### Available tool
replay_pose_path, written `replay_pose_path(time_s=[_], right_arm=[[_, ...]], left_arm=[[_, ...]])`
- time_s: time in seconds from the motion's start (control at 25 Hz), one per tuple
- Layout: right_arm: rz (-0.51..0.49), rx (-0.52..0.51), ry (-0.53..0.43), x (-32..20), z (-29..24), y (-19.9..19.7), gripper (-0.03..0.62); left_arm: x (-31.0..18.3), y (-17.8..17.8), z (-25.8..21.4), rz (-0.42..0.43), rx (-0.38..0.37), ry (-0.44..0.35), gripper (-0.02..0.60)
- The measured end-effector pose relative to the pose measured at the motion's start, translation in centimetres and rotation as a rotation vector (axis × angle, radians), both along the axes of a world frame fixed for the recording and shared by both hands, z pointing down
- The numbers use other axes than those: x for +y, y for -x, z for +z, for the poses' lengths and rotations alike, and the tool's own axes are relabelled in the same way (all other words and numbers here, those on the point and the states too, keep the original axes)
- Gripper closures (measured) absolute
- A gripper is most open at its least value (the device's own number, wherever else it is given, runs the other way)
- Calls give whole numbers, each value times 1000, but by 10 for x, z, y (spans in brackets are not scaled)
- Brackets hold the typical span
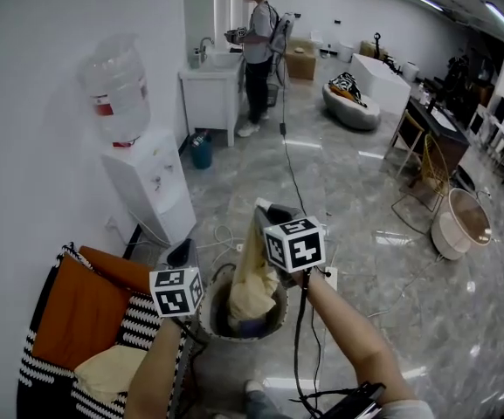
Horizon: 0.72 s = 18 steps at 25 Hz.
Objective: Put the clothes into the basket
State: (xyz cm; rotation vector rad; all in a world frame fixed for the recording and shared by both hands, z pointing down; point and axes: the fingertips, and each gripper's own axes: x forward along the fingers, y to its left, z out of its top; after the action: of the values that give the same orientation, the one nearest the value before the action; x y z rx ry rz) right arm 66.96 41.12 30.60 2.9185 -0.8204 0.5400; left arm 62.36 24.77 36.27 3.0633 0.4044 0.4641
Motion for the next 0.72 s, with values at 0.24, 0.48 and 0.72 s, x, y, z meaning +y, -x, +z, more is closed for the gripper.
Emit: replay_pose_path(time_s=[0.24, 0.48, 0.72], right_arm=[[-12, -75, 5, -3, 62, 1, 580], [-26, -174, 19, -15, 133, 5, 580], [-32, -310, 40, -20, 223, 21, 580]], left_arm=[[-3, 8, 60, -31, -84, 19, 578], [-11, 22, 119, -54, -175, 27, 578], [-22, 45, 183, -71, -277, 10, 578]])
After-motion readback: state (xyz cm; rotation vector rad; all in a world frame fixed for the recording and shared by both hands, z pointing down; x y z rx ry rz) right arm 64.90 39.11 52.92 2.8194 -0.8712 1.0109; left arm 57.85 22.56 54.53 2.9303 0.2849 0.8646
